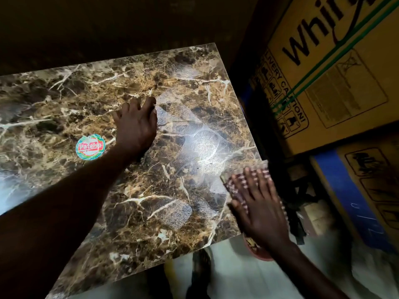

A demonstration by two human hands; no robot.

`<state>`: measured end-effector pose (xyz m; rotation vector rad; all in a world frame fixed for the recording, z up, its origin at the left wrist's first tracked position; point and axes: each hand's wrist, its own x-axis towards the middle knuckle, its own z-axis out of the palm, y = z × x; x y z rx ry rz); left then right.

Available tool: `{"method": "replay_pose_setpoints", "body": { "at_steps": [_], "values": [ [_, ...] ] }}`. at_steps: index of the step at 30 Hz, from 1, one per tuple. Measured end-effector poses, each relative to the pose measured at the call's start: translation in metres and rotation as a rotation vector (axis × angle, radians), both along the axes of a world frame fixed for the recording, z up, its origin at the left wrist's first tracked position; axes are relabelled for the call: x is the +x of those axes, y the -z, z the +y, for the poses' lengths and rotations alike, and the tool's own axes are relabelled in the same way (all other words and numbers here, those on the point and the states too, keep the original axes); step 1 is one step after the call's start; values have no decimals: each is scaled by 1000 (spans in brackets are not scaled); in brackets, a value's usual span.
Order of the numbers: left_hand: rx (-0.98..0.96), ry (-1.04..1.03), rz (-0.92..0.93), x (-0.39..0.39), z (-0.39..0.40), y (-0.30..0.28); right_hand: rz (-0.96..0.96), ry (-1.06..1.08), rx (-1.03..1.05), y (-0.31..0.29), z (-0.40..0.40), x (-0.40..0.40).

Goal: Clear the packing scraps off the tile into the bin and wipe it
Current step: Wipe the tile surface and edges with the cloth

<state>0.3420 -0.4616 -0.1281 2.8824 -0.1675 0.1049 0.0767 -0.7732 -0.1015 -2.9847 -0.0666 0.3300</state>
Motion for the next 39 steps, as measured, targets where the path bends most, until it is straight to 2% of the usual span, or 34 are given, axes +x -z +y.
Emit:
{"method": "replay_pose_setpoints", "body": {
  "at_steps": [4,6,10,12,16,20,21,25,26,31,33,37,39],
  "values": [
    [21,8,-20,0,0,3,13,-127,24,3,25,12],
    [35,9,-29,0,0,3,-7,-67,26,8,18,37],
    [7,35,2,2,1,5,-73,238,-7,13,7,85],
    [-13,46,17,4,4,4,-76,219,-22,15,24,99],
    [-21,56,24,2,3,2,-72,30,-6,16,36,120],
    [-19,51,36,2,2,1,-88,245,6,15,17,140],
    [-15,52,34,3,3,2,-86,244,4,15,25,141],
    [-9,55,34,3,3,1,-81,-33,32,15,57,139],
    [-9,55,34,1,3,0,-87,-44,37,17,53,141],
    [-17,49,43,2,4,0,-135,251,11,18,34,161],
    [-18,53,44,2,4,0,-131,181,11,17,47,164],
    [-15,52,44,2,3,-3,-109,-109,32,16,53,171],
    [-16,48,50,1,2,-4,-108,-73,21,17,40,181]
  ]
}}
